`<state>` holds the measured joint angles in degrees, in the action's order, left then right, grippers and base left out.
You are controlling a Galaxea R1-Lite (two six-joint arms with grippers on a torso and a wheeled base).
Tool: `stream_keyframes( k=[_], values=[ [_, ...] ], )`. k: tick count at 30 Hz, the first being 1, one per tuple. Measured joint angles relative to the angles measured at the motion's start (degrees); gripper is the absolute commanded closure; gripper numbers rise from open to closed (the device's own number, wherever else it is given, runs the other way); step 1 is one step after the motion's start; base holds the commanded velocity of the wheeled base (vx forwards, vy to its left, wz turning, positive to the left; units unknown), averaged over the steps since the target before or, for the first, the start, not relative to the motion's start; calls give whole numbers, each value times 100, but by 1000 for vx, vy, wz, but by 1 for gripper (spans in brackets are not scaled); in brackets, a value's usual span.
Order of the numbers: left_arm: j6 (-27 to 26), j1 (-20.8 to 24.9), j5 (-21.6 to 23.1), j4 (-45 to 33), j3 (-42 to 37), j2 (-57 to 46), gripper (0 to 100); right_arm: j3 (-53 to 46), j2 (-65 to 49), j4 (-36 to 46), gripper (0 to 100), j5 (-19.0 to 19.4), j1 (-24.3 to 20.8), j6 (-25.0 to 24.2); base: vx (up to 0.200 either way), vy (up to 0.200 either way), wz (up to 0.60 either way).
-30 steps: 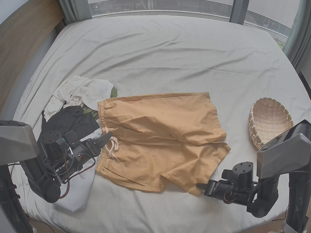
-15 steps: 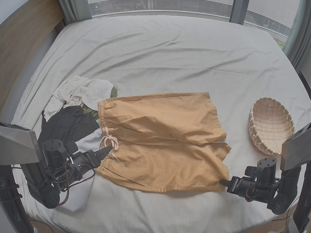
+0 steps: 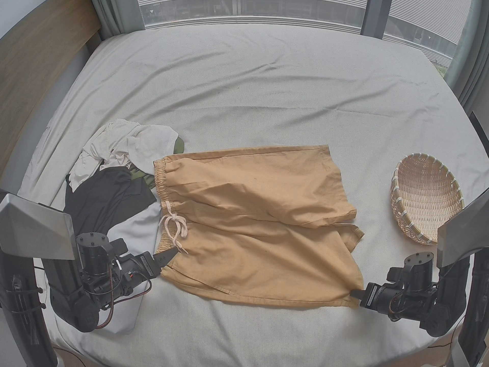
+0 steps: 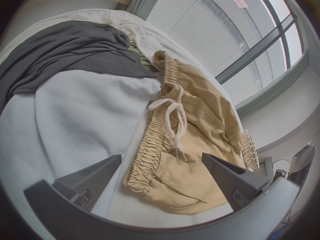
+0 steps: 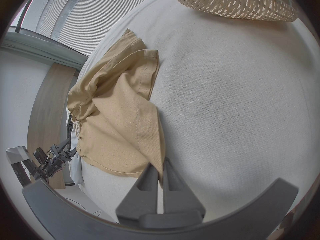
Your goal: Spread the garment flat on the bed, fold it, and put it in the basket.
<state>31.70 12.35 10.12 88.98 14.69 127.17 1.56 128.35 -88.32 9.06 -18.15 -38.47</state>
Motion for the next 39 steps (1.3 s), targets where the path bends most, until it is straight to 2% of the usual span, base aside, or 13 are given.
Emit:
stream_keyframes(
  k=[12, 13, 39],
  values=[
    [0, -63, -5, 0, 11, -44, 0, -49, -35, -13, 0, 7, -124, 10, 0, 0, 0],
    [0, -63, -7, 0, 9, -46, 0, -51, -32, -15, 100, 7, -128, 10, 0, 0, 0],
    [-26, -124, -51, 2, 13, 113, 0, -55, 9, -4, 100, -48, -345, -1, 0, 0, 0]
  ],
)
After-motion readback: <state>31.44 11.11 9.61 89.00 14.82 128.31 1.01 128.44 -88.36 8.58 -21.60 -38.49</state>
